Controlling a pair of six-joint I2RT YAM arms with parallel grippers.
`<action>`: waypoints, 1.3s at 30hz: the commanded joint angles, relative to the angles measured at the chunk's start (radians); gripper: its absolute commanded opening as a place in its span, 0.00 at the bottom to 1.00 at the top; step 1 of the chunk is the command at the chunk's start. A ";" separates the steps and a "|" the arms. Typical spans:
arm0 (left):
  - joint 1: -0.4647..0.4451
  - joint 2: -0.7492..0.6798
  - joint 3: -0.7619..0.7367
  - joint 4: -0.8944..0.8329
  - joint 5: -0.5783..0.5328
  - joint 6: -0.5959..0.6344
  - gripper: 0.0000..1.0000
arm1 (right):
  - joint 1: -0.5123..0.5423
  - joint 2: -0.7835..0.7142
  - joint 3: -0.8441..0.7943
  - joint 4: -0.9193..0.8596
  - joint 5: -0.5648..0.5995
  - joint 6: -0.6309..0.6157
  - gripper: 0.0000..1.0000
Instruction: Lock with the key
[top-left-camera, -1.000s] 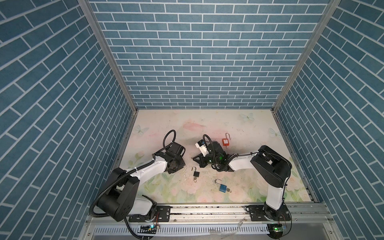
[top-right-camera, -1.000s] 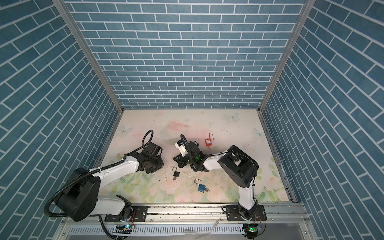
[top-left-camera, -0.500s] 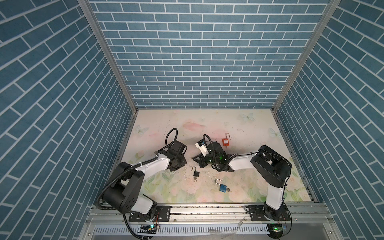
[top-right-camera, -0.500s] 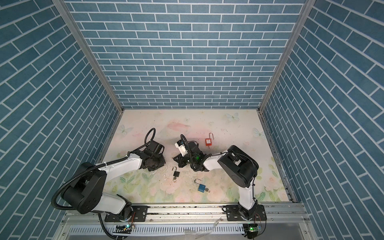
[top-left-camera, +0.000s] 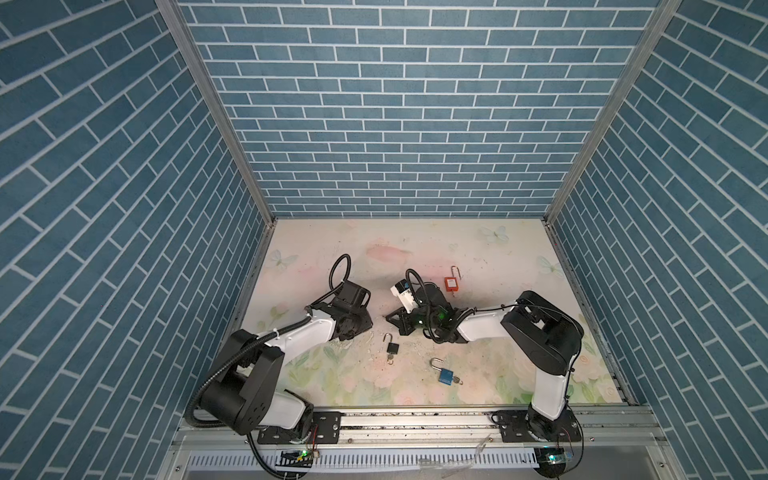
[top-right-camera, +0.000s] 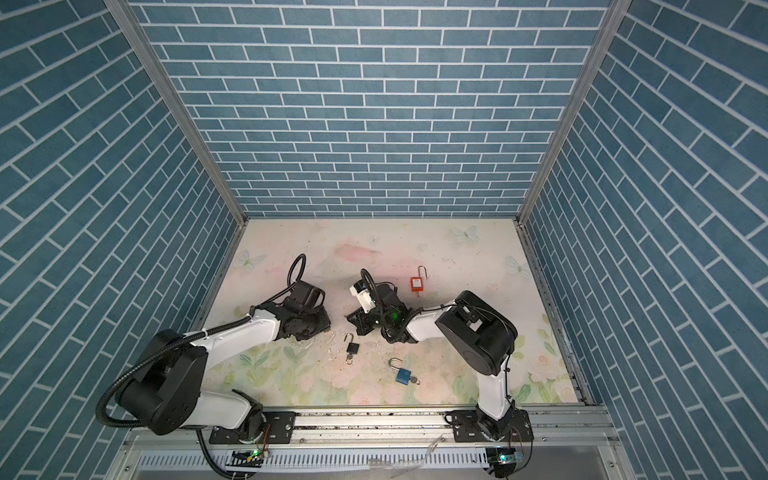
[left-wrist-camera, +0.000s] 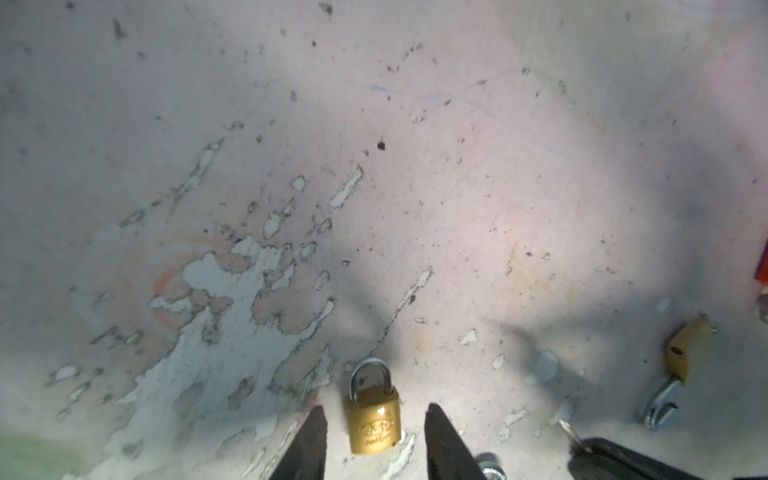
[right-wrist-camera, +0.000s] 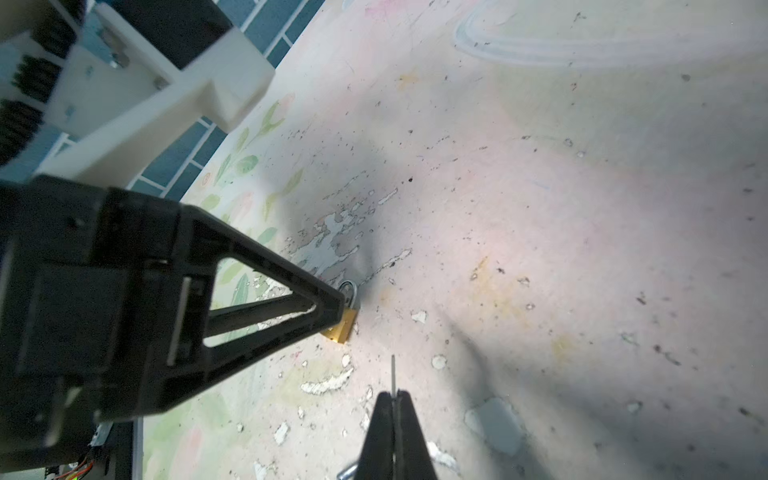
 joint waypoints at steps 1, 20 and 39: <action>0.015 -0.049 -0.008 0.012 -0.028 0.017 0.41 | -0.003 -0.013 0.018 -0.015 -0.002 -0.005 0.00; 0.304 -0.579 -0.175 0.264 -0.010 0.235 0.88 | 0.061 0.110 0.187 -0.213 0.027 -0.099 0.00; 0.314 -0.600 -0.202 0.266 -0.046 0.239 0.87 | 0.089 0.192 0.296 -0.294 0.054 -0.144 0.00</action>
